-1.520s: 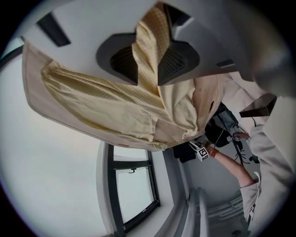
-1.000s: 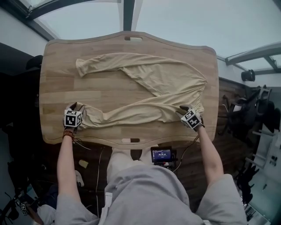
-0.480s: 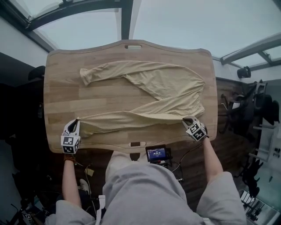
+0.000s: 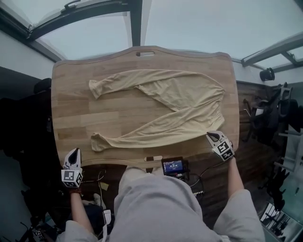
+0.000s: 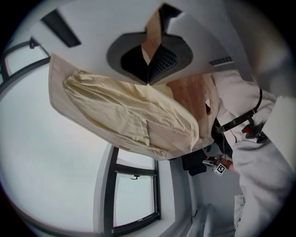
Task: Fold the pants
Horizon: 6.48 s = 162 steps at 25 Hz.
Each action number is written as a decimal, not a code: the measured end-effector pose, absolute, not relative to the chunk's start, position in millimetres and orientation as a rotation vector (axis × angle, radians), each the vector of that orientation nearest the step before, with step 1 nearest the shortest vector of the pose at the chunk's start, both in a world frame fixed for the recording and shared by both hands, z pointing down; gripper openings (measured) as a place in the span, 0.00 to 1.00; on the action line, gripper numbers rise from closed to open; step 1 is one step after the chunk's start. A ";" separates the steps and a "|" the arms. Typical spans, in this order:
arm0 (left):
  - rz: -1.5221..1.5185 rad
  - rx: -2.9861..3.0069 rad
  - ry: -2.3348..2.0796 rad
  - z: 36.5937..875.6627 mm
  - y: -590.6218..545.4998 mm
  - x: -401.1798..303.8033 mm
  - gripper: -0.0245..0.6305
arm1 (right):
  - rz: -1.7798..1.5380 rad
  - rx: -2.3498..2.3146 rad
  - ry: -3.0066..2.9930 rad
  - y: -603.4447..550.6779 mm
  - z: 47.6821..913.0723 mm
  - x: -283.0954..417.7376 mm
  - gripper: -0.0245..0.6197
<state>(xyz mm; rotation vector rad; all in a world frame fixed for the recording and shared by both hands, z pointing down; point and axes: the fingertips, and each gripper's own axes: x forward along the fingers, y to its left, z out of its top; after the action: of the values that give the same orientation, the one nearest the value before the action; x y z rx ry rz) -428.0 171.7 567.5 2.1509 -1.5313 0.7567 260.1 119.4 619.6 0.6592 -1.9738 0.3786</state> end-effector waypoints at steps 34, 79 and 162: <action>0.119 1.589 -1.348 601.4 -254.0 -411.4 0.06 | 0.206 0.097 -2.155 -28.8 715.6 -45.0 0.06; 0.862 2.061 -1.154 646.3 54.8 -379.8 0.07 | 0.210 0.004 -1.815 110.9 674.6 276.5 0.36; 1.050 1.325 -1.641 658.0 58.8 -530.9 0.19 | 1.077 0.888 -2.070 -152.1 702.7 318.9 0.23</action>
<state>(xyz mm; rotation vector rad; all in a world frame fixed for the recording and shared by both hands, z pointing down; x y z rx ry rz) -530.9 58.8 658.0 1.3247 -1.6410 1.0503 318.9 -152.1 702.7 0.8878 -2.0698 1.0766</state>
